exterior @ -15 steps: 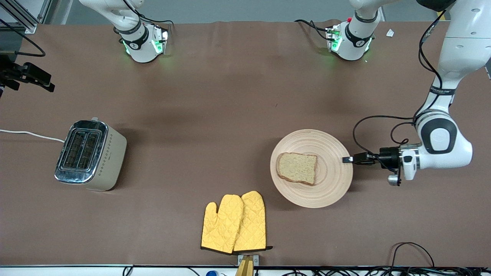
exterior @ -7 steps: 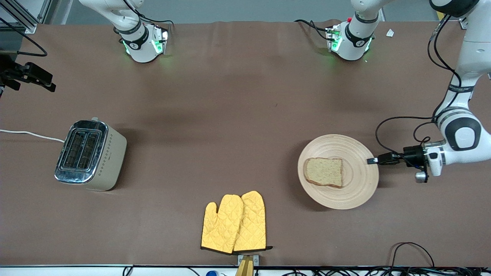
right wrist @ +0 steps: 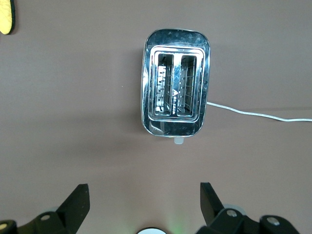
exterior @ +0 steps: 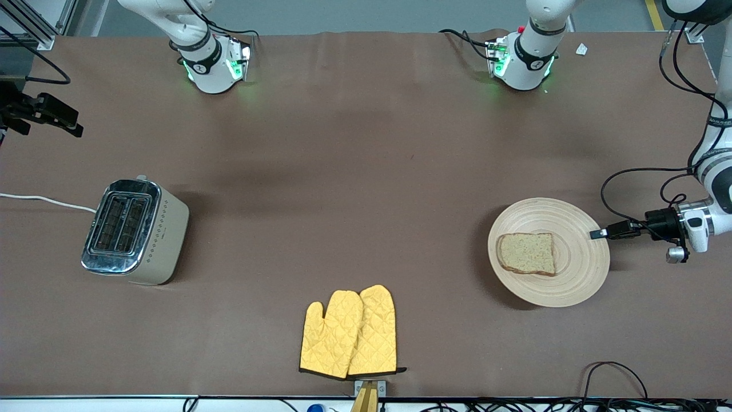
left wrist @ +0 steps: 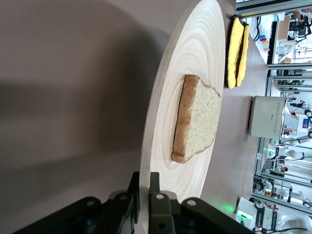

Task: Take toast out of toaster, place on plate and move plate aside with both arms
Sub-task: 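Slide the plate with the left gripper away from the toaster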

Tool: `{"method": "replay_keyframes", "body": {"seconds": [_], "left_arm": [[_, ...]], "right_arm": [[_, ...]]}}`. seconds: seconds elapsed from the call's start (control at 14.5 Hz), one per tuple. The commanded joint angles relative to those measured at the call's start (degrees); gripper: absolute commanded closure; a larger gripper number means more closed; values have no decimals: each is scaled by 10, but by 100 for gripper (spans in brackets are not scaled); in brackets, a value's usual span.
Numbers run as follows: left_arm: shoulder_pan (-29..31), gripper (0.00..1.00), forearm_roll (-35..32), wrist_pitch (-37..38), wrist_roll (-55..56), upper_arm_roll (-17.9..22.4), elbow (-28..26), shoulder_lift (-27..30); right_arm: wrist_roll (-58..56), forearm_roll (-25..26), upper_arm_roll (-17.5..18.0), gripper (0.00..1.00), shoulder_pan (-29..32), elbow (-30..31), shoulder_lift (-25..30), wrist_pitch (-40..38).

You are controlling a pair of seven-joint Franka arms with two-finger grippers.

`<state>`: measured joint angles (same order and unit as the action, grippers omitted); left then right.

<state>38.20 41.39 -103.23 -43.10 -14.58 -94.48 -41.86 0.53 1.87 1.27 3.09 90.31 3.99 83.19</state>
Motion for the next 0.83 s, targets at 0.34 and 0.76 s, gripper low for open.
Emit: {"method": "replay_keyframes", "body": {"seconds": [0.34,0.76], "left_arm": [[40,100,-30,48,-11,-5,50,-76],[43,54,-43,52,-6,-4,51,-80]], "right_arm": [[2,5,0,0,-1,-8,-1,-8],[4,5,0,0,-2,-8,-1,-8]]}}
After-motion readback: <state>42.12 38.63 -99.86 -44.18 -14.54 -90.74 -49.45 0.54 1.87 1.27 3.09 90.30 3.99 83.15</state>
